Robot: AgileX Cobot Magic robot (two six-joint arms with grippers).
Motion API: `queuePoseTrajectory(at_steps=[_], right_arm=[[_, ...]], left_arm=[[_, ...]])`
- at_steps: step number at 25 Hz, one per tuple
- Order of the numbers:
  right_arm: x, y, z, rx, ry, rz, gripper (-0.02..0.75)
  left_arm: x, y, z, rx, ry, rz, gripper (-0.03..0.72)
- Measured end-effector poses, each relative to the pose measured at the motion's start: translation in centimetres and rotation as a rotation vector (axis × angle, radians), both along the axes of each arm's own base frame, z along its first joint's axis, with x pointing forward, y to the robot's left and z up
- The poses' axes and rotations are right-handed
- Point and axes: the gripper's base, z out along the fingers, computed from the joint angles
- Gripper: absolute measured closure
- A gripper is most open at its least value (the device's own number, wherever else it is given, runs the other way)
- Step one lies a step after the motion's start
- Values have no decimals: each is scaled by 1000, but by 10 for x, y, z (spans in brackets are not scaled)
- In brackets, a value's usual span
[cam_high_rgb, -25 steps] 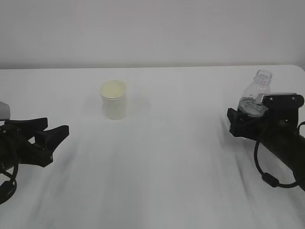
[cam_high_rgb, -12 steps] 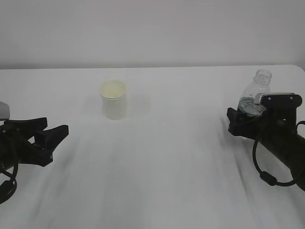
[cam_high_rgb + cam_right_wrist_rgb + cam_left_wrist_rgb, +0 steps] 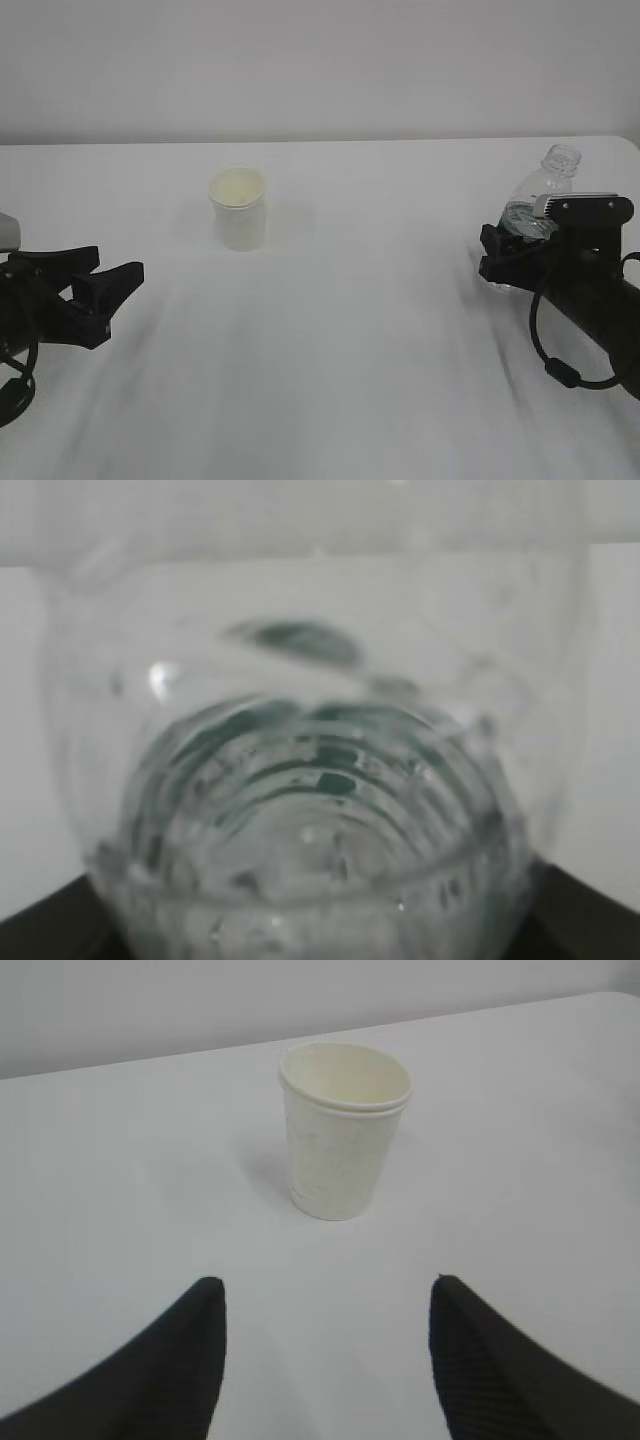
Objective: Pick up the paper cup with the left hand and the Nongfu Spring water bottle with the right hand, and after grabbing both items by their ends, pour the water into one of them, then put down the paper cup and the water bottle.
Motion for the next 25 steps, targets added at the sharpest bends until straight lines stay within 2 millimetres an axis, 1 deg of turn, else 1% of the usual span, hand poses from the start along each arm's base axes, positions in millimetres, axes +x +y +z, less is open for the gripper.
queuePoseTrajectory(at_steps=[4,11,14,18,22,25], right_arm=[[0,0,-1,-6,1,2,263],[0,0,-1,-68,-8,19,300],[0,0,-1,-81,-9,23,302],[0,0,-1,-163,-19,47,304],[-2,0,0,-193,-17,55,305],[-6,-1,9,-199,-21,57,306]], left_arm=[[0,0,0,0,0,0,228],[0,0,0,0,0,1,228],[0,0,0,-1,0,4,228],[1,1,0,-2,0,12,228],[1,1,0,-3,1,15,228],[1,1,0,-3,1,15,228]])
